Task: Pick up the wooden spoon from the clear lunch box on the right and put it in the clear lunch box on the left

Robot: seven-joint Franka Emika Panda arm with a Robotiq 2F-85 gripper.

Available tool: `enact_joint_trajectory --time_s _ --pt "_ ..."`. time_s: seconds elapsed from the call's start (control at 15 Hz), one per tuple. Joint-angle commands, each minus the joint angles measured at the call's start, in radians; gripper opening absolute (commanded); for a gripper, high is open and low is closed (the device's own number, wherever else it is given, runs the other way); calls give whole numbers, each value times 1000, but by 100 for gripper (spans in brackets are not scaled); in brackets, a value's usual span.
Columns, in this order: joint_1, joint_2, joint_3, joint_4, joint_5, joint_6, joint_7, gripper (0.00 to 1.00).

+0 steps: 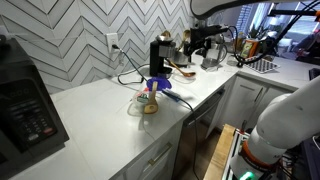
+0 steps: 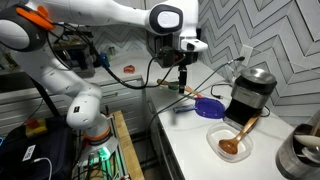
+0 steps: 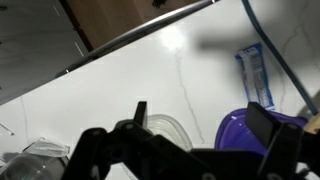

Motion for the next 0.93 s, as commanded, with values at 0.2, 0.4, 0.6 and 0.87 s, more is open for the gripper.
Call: enact_joint_trajectory --time_s 0.2,0.4,0.6,0.87 --pt "-6 110 -121 132 9 -108 -124 100" --pt "-3 130 -121 155 12 -117 -127 100" --pt "6 107 -176 171 80 -46 -309 100" --pt "-15 242 -309 277 246 -69 -573 100"
